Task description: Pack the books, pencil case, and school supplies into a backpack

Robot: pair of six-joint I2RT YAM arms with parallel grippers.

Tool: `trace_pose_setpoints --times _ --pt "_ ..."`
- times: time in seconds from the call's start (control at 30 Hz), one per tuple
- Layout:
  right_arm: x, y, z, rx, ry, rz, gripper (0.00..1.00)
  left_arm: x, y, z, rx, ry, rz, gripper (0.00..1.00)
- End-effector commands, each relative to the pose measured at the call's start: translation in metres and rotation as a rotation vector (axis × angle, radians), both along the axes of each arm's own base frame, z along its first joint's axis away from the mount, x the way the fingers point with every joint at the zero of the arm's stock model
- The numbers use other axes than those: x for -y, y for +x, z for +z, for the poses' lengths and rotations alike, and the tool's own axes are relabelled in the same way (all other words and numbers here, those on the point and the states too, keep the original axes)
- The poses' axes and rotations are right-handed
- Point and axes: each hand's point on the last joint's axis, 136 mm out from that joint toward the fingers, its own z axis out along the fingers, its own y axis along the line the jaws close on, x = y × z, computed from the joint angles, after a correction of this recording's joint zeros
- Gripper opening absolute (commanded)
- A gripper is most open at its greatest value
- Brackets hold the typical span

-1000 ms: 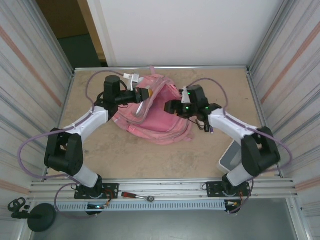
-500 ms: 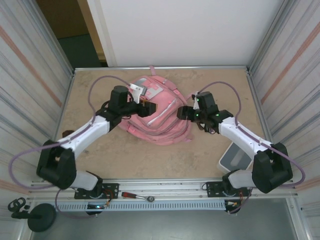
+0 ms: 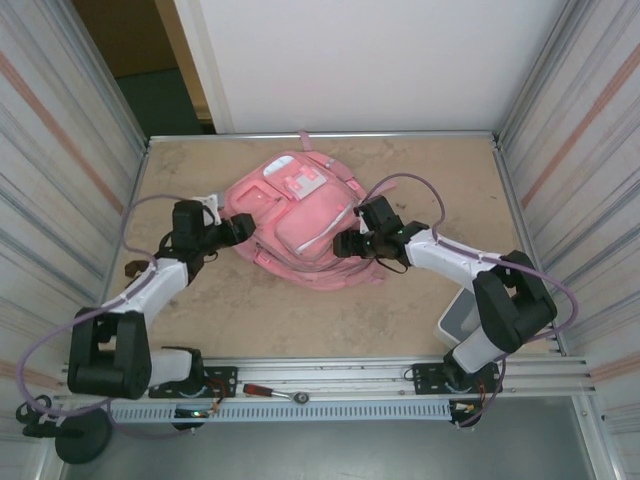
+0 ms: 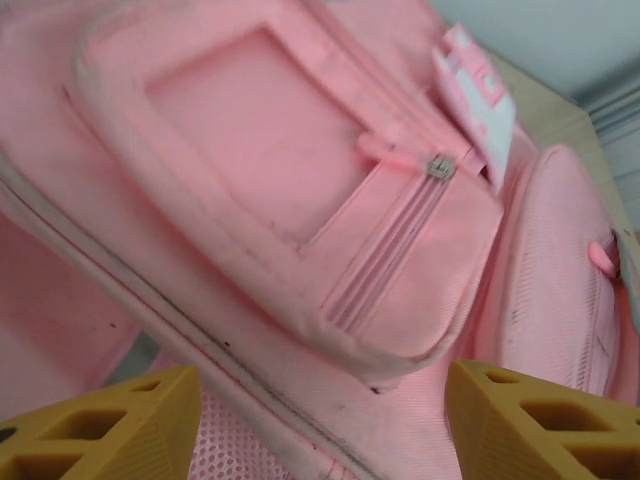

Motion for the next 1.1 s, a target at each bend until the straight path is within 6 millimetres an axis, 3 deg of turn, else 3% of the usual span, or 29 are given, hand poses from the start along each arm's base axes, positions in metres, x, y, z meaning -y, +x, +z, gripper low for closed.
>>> trace_pose_setpoints --times 0.0,0.1,0.23,0.37,0.5,0.57,0.67,0.83,0.93,1.07 --pt "0.012 0.027 0.004 0.036 -0.010 -0.038 0.76 0.018 0.009 0.003 -0.012 -0.102 -0.057 0.64" --pt "0.021 0.043 0.001 0.020 -0.004 -0.057 0.75 0.038 0.006 -0.007 -0.036 -0.121 -0.121 0.59" --pt "0.026 0.069 0.001 0.001 0.022 -0.068 0.74 0.082 -0.016 -0.018 -0.055 -0.113 -0.246 0.53" --pt "0.018 0.091 0.007 0.006 0.050 -0.048 0.73 0.118 -0.046 -0.024 -0.060 -0.116 -0.341 0.50" --pt "0.007 0.105 0.014 0.004 0.065 -0.006 0.72 0.136 -0.069 -0.015 -0.030 -0.110 -0.402 0.49" --pt "0.008 0.109 0.019 0.012 0.041 0.004 0.72 0.134 -0.075 -0.005 0.003 -0.087 -0.409 0.50" --pt "0.020 0.108 0.031 0.046 -0.019 -0.006 0.73 0.117 -0.077 0.008 0.070 0.028 -0.383 0.53" --pt "0.027 0.084 0.047 0.083 -0.003 -0.006 0.74 0.061 -0.058 0.032 0.218 0.364 -0.218 0.59" --pt "0.026 0.069 0.046 0.079 -0.005 0.002 0.75 0.039 -0.044 0.052 0.305 0.513 -0.180 0.62" --pt "0.022 0.055 0.044 0.075 -0.007 0.019 0.75 0.028 -0.029 0.063 0.407 0.645 -0.242 0.65"
